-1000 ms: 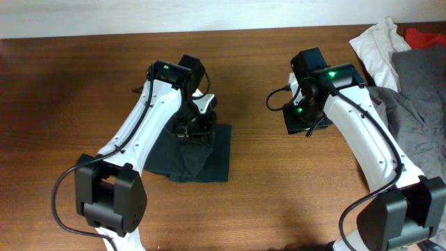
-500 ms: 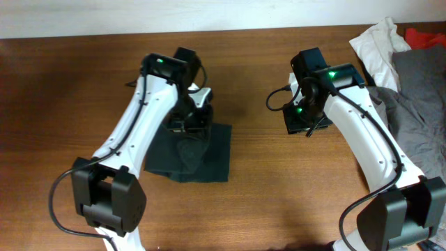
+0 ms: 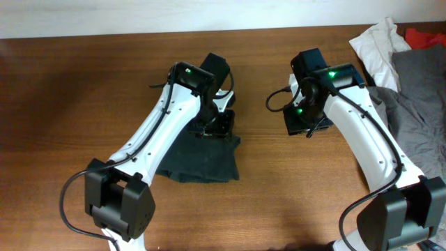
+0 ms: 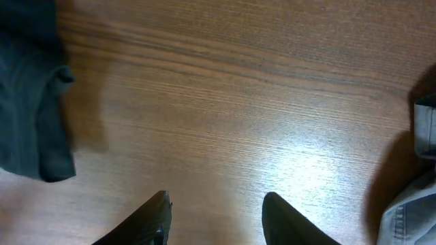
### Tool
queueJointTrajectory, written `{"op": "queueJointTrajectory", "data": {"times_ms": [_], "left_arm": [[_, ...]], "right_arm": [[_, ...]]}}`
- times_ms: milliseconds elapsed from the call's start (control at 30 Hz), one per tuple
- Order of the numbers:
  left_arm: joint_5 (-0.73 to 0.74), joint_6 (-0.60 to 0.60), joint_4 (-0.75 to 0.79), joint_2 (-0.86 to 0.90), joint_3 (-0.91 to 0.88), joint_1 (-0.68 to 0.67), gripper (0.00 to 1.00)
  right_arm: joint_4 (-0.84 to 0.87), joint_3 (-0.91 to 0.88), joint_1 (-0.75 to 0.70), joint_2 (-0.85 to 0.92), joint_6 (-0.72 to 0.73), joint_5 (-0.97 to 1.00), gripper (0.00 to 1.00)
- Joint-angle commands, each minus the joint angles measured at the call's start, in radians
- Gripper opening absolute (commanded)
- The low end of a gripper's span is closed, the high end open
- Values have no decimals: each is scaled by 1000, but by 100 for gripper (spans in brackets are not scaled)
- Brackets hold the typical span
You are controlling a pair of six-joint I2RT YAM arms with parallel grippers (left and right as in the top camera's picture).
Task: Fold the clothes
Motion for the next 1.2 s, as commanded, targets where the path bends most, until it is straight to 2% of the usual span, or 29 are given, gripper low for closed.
{"op": "queueJointTrajectory", "data": {"times_ms": [0, 133, 200, 300, 367, 500, 567, 800, 967, 1167], "left_arm": [[-53, 6, -18, -18, 11, 57, 42], [-137, 14, -28, -18, 23, 143, 41], [-209, 14, -31, -18, 21, 194, 40], [-288, 13, -28, -17, 11, 256, 26], [-289, 14, -22, -17, -8, 287, 19], [-303, 14, 11, -17, -89, 323, 10], [-302, 14, 49, -17, -189, 334, 7], [-304, 13, 186, -17, -410, 334, 5], [-396, -24, 285, -17, -555, 337, 5], [-399, -40, 296, -17, -613, 340, 4]], "right_arm": [[-6, 3, -1, -5, -3, 20, 48], [-6, 3, 0, -5, -12, 9, 52], [-4, 3, 1, -5, -82, -76, 52], [4, 3, 1, -5, -203, -294, 51], [11, 2, 7, -2, -256, -411, 51], [39, 1, 33, 9, -261, -473, 51], [55, 1, 67, 23, -260, -510, 50], [143, -11, 172, 73, -213, -544, 30], [209, -14, 233, 138, -199, -608, 30], [247, -14, 302, 245, -200, -632, 30]]}}
